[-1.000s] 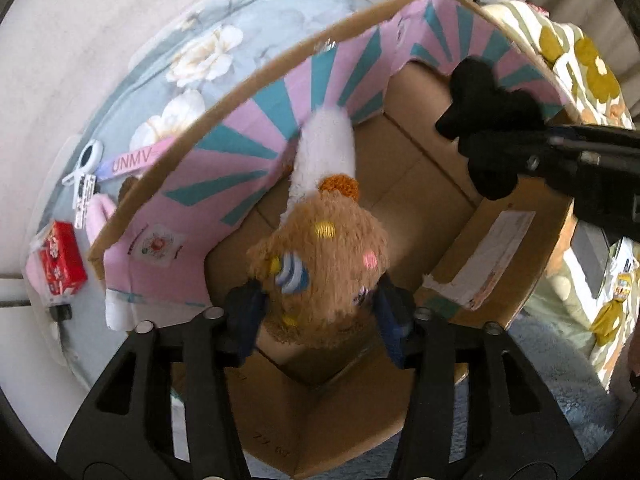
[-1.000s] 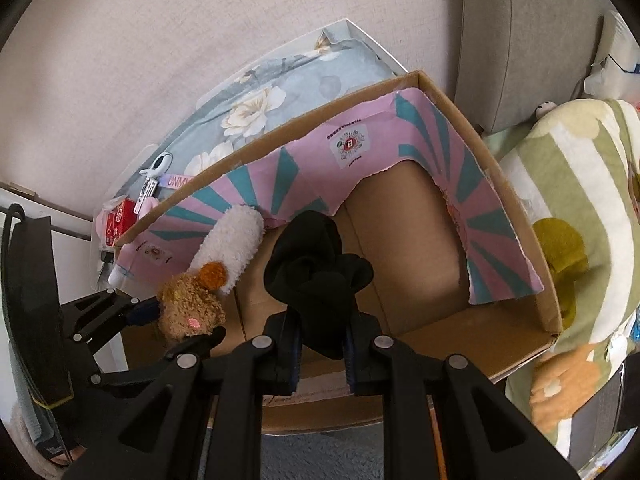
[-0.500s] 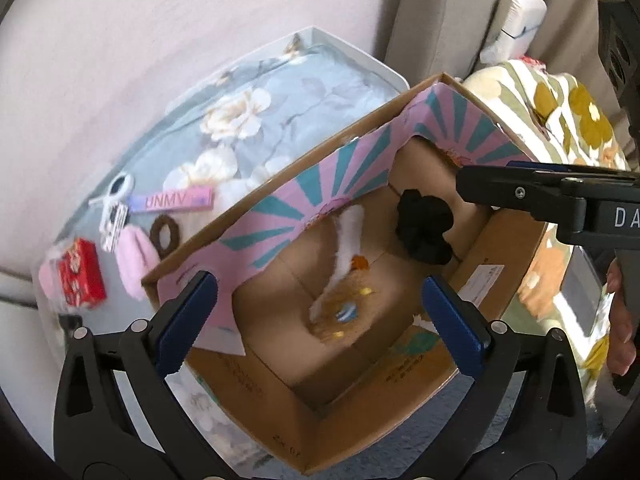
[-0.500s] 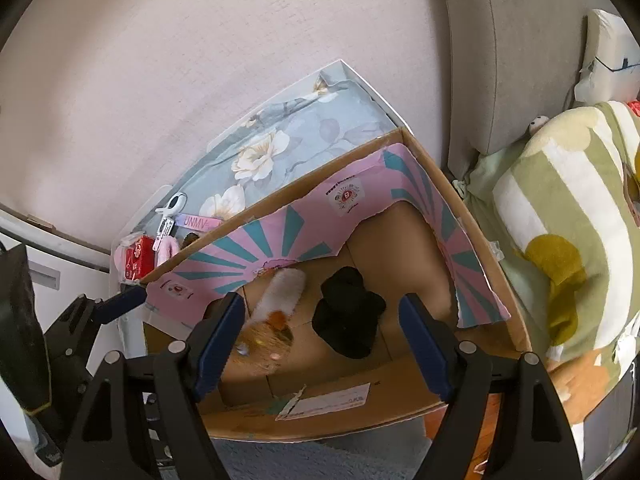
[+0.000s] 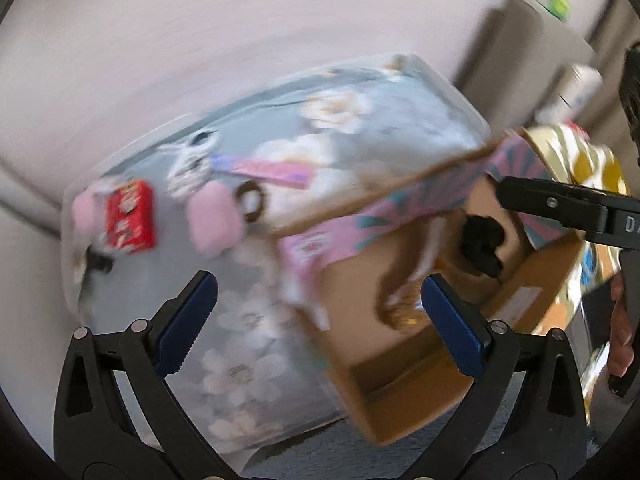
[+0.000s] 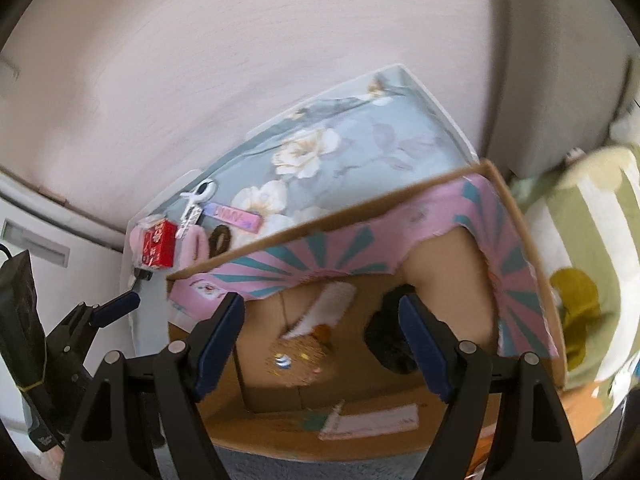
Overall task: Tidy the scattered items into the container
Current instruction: 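Move both tools back over the floral tray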
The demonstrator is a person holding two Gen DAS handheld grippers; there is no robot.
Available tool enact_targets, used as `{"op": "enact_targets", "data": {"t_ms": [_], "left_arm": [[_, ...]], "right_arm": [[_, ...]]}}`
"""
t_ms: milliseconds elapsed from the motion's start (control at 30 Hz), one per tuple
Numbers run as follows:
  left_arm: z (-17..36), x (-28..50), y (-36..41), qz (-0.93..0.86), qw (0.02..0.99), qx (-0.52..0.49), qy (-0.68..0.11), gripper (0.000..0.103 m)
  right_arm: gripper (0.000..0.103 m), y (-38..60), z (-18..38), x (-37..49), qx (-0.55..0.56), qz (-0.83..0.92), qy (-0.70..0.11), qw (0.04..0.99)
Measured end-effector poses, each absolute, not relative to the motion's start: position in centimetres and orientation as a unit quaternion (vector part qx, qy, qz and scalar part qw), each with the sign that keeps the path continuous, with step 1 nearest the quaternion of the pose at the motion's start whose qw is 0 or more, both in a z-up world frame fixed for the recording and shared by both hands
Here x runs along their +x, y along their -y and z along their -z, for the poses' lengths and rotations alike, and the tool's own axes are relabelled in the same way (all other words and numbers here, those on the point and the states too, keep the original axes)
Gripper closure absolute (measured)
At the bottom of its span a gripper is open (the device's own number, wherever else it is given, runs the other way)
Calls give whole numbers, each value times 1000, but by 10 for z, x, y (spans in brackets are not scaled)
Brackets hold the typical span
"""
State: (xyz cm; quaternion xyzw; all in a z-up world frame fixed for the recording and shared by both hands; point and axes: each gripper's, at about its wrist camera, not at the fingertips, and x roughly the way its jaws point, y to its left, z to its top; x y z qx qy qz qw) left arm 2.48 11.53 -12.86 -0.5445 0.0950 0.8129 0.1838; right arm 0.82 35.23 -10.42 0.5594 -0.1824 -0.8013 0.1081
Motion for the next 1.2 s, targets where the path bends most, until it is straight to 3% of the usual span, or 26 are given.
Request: {"op": "enact_targets", "data": {"t_ms": [500, 733, 1200], "left_arm": [[142, -26, 77, -830, 30, -555, 35, 1], [168, -80, 105, -821, 41, -567, 52, 1], [223, -147, 106, -793, 62, -604, 54, 1]], "right_arm": [[27, -217, 95, -38, 585, 778, 67, 218], [27, -139, 120, -68, 639, 744, -10, 197], [27, -81, 193, -116, 709, 687, -72, 140]]}}
